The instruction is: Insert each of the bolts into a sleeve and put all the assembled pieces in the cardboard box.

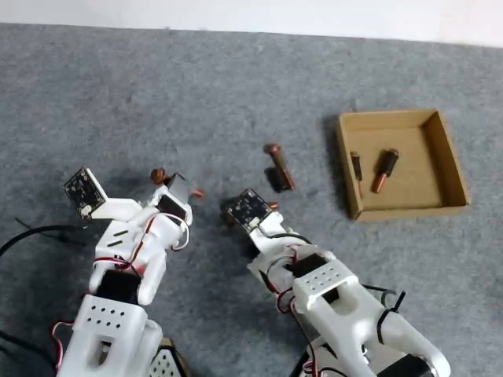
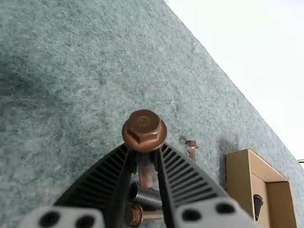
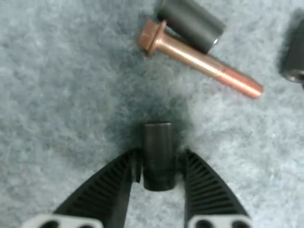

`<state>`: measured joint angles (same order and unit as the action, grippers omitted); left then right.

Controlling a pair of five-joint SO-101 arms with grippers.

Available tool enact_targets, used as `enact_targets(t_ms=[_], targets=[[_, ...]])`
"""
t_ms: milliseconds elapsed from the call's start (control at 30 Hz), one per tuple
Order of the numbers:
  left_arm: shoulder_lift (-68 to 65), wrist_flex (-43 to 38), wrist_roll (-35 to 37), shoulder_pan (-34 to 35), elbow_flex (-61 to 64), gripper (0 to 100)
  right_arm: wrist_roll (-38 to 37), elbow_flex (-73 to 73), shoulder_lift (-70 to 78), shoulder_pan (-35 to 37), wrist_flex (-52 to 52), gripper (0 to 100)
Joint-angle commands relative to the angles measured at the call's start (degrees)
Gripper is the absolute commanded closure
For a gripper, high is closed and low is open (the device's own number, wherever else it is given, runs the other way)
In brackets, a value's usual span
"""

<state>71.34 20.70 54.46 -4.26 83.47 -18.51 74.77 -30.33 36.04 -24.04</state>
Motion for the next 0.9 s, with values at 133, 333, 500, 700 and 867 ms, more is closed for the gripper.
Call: enact_targets(t_ms=[133, 333, 500, 700, 867], targets=[[1.7, -1.6, -0.5, 0.6, -0.2, 100, 0.6, -1.6, 0.0, 0.7, 0.1, 91.3], [1.7, -1.6, -2.3, 0.5, -0.2, 100, 0.6, -1.6, -0.1, 0.0, 0.3, 99.5], [1.7, -1.6, -2.4, 0.5, -0.2, 100, 0.4, -1.6, -0.9, -1.8, 0.4, 99.5], [2.2, -1.6, -2.1, 0.5, -0.3, 100, 0.4, 1.9, -13.3, -2.0, 2.4, 99.5], [2.2, -1.6, -2.0, 0.5, -0.5, 100, 0.4, 10.3, -30.5, -1.9, 2.5, 99.5]])
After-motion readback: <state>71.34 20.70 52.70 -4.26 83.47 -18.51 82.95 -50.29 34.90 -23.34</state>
